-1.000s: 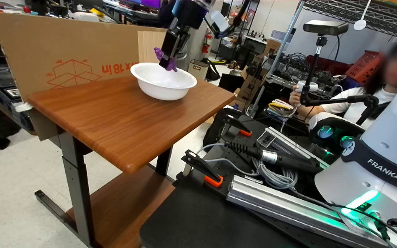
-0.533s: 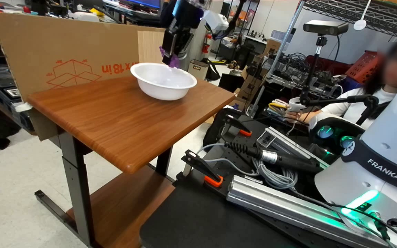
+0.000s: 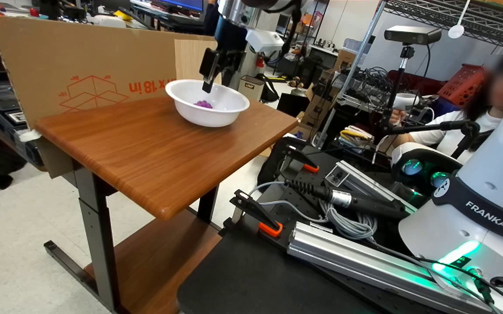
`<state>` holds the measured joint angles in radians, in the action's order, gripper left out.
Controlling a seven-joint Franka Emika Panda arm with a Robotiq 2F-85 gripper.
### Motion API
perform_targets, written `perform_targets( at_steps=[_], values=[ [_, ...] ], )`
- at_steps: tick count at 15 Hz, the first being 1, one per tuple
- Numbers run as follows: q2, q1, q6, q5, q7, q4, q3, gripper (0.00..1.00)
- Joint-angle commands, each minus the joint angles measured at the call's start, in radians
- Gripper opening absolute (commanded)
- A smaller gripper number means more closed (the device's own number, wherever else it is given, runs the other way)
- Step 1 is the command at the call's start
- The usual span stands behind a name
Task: Pick up the object from the table and put it in the cup
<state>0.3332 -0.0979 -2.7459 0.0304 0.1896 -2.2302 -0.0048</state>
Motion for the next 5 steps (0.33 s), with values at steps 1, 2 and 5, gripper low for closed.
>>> perform_targets(
  at_steps=[1,2,5],
  values=[
    [-0.114,-0.033,0.054,-0.051,0.023,-0.037,0.011,1.0],
    [-0.147,-0.032,0.075,-0.044,0.012,-0.048,-0.006,1.0],
    [-0.075,-0.012,0.031,-0.023,0.001,-0.007,-0.01,1.0]
  ],
)
